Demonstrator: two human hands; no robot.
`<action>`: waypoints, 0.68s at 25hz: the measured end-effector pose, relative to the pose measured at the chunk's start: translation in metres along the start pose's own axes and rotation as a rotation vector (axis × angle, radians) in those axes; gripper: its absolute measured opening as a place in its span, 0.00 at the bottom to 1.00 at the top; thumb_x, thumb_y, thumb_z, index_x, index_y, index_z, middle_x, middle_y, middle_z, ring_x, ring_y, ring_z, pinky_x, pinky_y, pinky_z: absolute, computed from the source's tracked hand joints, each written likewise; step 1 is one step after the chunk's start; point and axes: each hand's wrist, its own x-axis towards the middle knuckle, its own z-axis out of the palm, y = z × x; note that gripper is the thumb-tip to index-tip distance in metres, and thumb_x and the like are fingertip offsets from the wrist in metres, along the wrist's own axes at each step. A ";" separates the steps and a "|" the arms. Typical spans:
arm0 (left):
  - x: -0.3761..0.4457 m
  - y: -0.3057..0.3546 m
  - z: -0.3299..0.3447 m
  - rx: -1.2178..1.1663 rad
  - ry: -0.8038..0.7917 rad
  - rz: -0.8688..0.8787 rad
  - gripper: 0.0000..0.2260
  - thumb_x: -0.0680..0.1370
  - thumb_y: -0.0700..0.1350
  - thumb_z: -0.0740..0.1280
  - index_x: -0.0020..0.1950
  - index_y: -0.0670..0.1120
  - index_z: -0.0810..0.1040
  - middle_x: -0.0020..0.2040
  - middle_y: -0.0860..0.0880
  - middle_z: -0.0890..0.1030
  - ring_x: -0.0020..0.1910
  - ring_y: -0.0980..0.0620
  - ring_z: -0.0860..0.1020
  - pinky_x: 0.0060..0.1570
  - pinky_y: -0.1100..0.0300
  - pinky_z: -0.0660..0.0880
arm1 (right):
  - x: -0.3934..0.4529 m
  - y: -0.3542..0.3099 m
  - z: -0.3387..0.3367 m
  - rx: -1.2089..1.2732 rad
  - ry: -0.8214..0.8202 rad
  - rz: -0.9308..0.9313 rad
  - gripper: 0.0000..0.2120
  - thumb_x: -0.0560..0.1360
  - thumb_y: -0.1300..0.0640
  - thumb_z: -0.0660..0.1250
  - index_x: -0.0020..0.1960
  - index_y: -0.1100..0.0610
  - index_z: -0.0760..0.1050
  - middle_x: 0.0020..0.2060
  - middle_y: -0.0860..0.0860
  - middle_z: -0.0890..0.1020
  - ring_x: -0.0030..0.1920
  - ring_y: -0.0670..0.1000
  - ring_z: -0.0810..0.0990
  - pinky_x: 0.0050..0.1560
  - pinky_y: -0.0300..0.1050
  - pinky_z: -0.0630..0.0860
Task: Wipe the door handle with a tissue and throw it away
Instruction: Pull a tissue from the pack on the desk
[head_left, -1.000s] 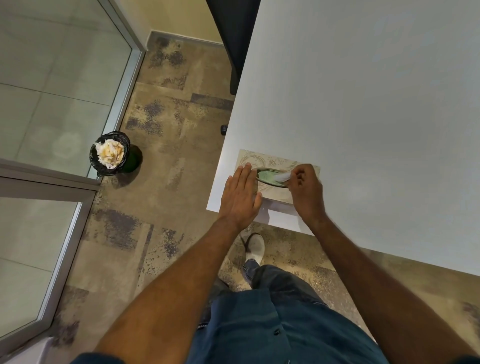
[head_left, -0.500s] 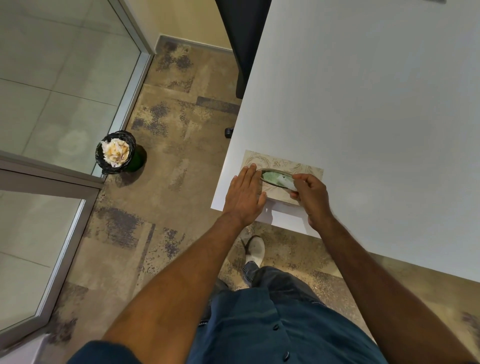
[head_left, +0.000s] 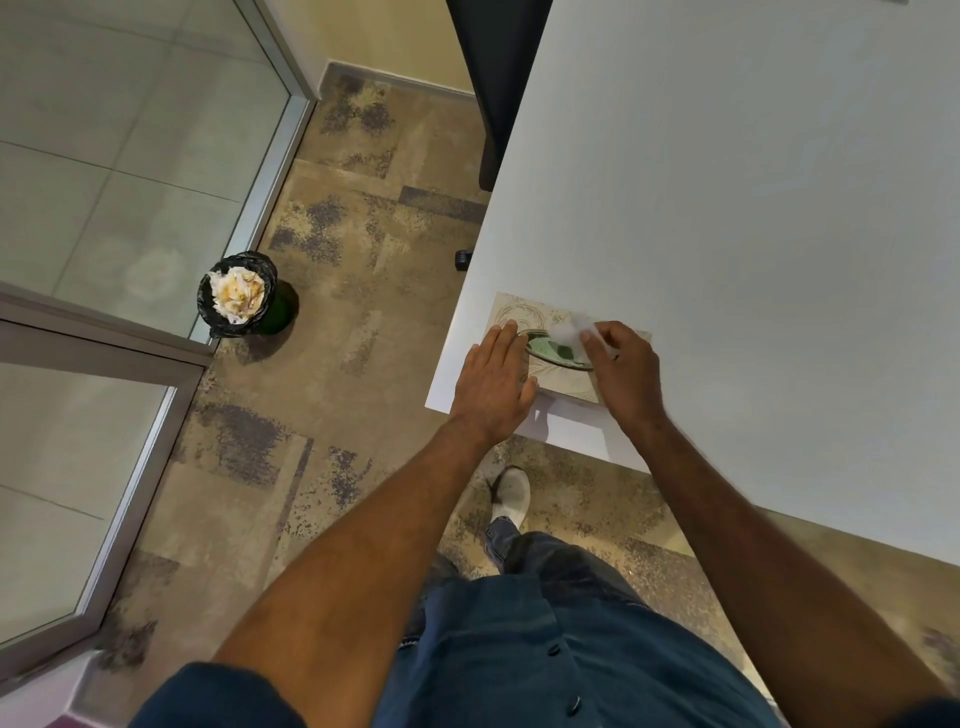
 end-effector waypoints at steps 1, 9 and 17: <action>0.000 -0.001 0.000 -0.006 0.002 0.001 0.30 0.89 0.52 0.60 0.87 0.45 0.52 0.88 0.46 0.49 0.88 0.47 0.46 0.87 0.46 0.47 | 0.001 0.000 0.000 0.047 0.005 0.053 0.10 0.83 0.51 0.67 0.56 0.57 0.82 0.50 0.52 0.87 0.50 0.53 0.84 0.49 0.46 0.78; 0.000 0.002 -0.008 -0.032 0.012 0.015 0.29 0.88 0.51 0.61 0.86 0.44 0.57 0.88 0.46 0.53 0.87 0.46 0.50 0.86 0.45 0.50 | -0.001 -0.017 -0.016 0.473 0.126 0.224 0.04 0.79 0.59 0.73 0.50 0.53 0.78 0.47 0.52 0.84 0.47 0.52 0.84 0.48 0.53 0.83; -0.020 0.027 -0.040 -0.600 0.177 -0.135 0.09 0.87 0.45 0.65 0.63 0.45 0.82 0.61 0.48 0.84 0.60 0.47 0.81 0.60 0.51 0.79 | -0.045 -0.053 0.008 0.568 -0.012 0.257 0.10 0.76 0.59 0.77 0.54 0.55 0.79 0.50 0.58 0.85 0.50 0.60 0.85 0.54 0.60 0.83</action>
